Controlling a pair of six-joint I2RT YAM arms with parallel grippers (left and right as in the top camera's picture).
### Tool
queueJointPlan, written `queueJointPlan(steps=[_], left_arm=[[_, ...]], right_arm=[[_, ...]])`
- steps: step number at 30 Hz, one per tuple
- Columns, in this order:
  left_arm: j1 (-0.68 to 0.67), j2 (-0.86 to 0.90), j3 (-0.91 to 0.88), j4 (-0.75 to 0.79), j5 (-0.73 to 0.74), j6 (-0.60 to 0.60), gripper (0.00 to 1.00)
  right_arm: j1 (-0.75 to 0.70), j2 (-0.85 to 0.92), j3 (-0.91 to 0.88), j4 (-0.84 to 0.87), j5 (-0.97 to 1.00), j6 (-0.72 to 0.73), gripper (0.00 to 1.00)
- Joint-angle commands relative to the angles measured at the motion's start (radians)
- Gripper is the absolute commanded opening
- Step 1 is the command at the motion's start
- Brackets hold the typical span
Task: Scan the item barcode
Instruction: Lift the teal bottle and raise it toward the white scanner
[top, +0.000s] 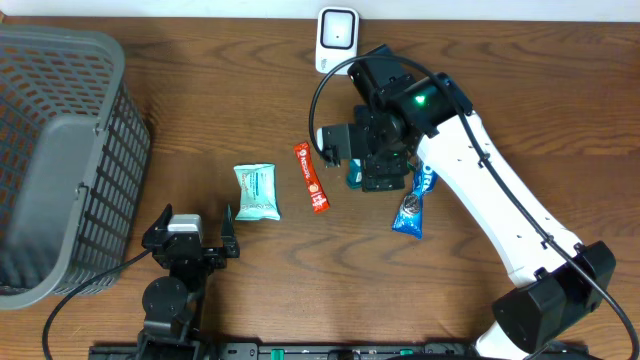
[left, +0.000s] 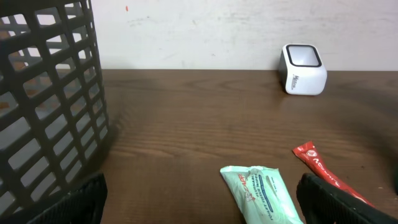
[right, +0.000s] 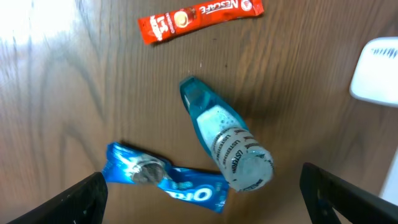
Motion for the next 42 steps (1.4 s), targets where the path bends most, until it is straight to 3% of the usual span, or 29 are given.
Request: queueJointPlan(steps=[1,7,21,23,25,31,35,42], left_arm=[[0.001,0.003,-0.034,-0.01,0.01,-0.004,0.98],[0.001,0.003,-0.034,-0.01,0.01,-0.004,0.98],[0.001,0.003,-0.034,-0.01,0.01,-0.004,0.98],[0.001,0.003,-0.034,-0.01,0.01,-0.004,0.98],[0.001,0.003,-0.034,-0.01,0.01,-0.004,0.98],[0.001,0.003,-0.034,-0.01,0.01,-0.004,0.98],[0.001,0.003,-0.034,-0.01,0.01,-0.004,0.98],[0.001,0.003,-0.034,-0.01,0.01,-0.004,0.98]], right_arm=[[-0.013,0.007,0.019,0.005,-0.001,-0.153,0.95],[-0.068,0.046,0.018,0.01,-0.01,-0.214,0.99],[-0.096,0.231,0.018,0.097,-0.007,-0.251,0.97],[-0.097,0.242,0.018,0.103,-0.007,-0.251,0.89],[-0.099,0.256,0.018,0.105,-0.016,-0.251,0.69],[-0.103,0.296,0.017,0.087,-0.106,-0.247,0.43],[-0.1,0.298,0.017,0.086,-0.126,-0.225,0.34],[-0.097,0.294,0.018,0.079,-0.128,-0.127,0.32]])
